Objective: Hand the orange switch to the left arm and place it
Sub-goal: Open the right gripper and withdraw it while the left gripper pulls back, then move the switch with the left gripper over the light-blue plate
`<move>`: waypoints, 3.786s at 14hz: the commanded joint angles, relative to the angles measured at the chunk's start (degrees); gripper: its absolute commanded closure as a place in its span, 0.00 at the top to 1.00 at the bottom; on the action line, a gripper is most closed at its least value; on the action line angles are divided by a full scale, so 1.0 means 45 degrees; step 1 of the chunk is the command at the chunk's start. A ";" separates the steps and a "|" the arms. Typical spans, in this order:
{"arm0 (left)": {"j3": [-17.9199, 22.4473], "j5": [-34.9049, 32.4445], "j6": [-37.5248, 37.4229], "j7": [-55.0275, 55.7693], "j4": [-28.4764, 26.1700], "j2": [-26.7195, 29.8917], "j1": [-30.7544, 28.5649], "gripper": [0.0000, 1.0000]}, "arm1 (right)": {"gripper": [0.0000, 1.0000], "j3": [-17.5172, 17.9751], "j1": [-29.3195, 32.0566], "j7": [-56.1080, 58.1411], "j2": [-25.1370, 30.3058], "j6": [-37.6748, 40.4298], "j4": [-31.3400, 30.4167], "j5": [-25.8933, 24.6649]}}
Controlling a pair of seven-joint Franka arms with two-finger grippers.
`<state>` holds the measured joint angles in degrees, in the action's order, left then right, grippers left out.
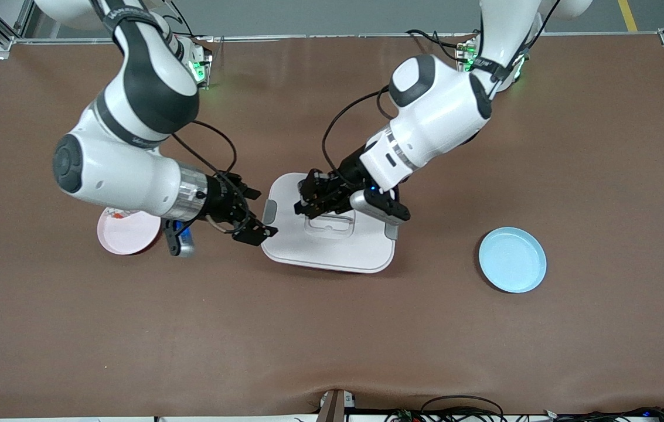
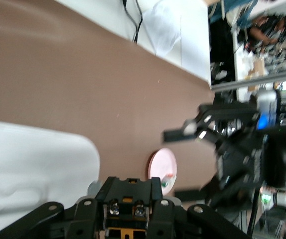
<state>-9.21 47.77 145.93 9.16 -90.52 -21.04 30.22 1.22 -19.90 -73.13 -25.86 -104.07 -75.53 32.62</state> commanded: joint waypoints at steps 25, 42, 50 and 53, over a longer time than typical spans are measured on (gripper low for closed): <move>0.1461 -0.9618 -1.4948 0.7986 0.1892 0.2763 -0.4918 0.00 | 1.00 0.0157 0.4482 1.5820 0.0044 0.7578 0.2644 -0.7027; 0.1423 -1.1689 -0.5613 1.6069 -0.4104 0.1769 -0.6325 0.00 | 1.00 0.0100 0.4559 1.5684 0.0512 0.7892 0.2644 -0.7287; 0.1403 -1.1572 -0.3174 1.6128 -0.4124 -0.0438 -0.6716 0.00 | 1.00 0.0197 0.5243 1.5840 0.0863 0.7910 0.1550 -0.6993; 0.1423 -1.1572 -0.2352 1.6321 -0.4104 -0.1123 -0.6677 0.00 | 1.00 0.0178 0.5242 1.5840 0.1409 0.7969 0.1570 -0.7092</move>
<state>-2.63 -3.88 133.46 80.80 -109.44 -24.65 0.18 1.27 2.99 -2.30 -22.96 -68.63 -67.18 0.97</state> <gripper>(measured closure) 0.670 0.000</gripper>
